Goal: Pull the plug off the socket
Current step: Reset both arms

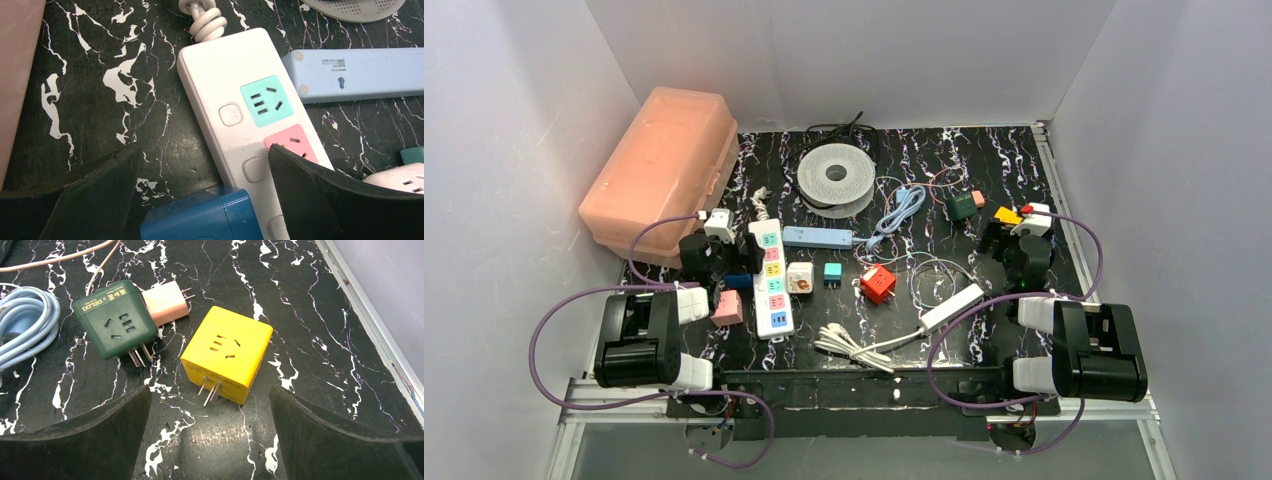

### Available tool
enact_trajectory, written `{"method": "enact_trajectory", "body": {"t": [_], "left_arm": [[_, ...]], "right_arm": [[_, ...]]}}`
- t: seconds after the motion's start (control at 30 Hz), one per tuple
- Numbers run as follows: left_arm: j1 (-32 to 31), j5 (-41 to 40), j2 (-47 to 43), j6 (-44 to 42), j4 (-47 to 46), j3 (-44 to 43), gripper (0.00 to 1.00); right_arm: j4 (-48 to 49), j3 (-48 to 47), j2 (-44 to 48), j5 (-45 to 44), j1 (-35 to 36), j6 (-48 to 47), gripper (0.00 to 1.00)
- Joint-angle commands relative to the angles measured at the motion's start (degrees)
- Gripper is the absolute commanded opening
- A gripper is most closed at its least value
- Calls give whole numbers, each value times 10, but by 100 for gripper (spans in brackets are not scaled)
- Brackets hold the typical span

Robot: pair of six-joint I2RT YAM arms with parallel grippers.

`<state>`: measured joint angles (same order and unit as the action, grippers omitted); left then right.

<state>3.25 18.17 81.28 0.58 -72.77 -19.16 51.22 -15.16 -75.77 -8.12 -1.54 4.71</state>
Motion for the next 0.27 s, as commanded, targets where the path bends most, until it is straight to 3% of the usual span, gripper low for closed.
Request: {"method": "enact_trajectory", "body": {"t": [0.0, 0.23], "left_arm": [[-3, -28, 38, -31, 133, 31, 98], [-3, -29, 36, -30, 131, 33, 98]], "right_arm": [[38, -1, 2, 1, -2, -1, 96], [38, -1, 2, 2, -2, -1, 96]]}}
